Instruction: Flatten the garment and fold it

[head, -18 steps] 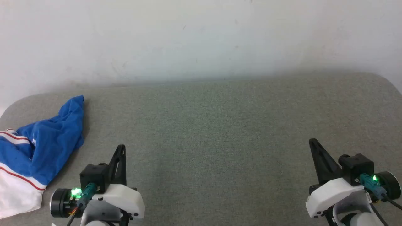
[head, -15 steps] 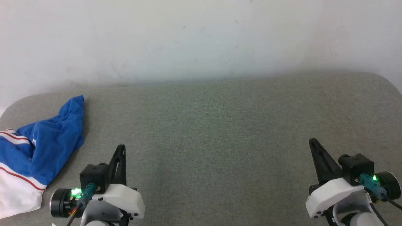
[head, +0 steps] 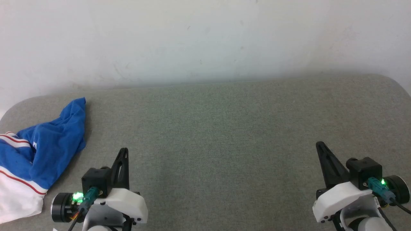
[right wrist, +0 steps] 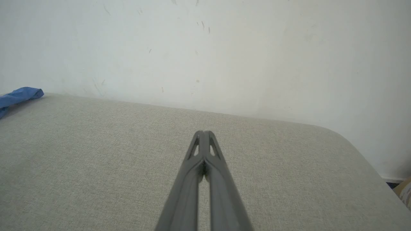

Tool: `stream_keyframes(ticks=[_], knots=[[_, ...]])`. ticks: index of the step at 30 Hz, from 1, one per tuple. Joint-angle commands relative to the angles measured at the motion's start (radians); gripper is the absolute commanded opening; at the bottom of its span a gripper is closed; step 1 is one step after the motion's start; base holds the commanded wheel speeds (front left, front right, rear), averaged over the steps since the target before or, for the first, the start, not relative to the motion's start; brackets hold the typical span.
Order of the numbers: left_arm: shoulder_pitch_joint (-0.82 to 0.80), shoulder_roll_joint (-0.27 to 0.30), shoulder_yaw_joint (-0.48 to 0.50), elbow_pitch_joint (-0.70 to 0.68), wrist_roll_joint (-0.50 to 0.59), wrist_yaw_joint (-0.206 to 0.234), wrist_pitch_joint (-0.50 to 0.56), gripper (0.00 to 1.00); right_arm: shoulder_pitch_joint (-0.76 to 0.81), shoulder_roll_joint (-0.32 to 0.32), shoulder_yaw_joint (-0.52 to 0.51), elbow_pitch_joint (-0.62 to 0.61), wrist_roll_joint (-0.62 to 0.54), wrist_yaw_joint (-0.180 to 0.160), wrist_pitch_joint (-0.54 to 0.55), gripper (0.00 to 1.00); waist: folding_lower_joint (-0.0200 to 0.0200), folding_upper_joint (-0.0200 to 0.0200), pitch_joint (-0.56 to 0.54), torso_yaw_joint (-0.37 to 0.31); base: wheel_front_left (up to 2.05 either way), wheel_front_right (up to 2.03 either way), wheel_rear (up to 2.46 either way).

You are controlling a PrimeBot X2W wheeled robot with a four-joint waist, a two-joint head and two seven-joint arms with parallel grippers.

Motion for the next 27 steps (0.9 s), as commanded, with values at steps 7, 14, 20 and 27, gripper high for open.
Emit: stream_keyframes(ticks=[7,14,20,27], knots=[[-0.011,-0.005,0.004,0.002,0.007,-0.008,0.000,0.00,-0.015,0.003,0.000,-0.004,-0.008,-0.002,0.001,0.00,0.0000,0.0000,0.000,0.000,0.00,0.00,0.00],[0.001,0.000,-0.001,0.000,-0.001,0.001,-0.002,1.00,0.001,-0.001,-0.002,0.003,0.002,0.000,-0.002,1.00,0.0000,0.0000,0.000,0.000,0.00,0.00,0.00],[0.003,0.000,0.000,0.000,-0.005,0.001,-0.014,1.00,0.003,0.000,-0.015,0.008,0.012,0.000,-0.014,1.00,0.0000,0.0000,0.000,0.001,0.00,0.00,0.00],[0.006,0.000,0.001,-0.001,-0.013,0.002,-0.029,1.00,0.004,0.000,-0.030,0.013,0.018,0.000,-0.029,1.00,0.0000,0.0000,0.002,0.007,0.00,0.00,0.00]])
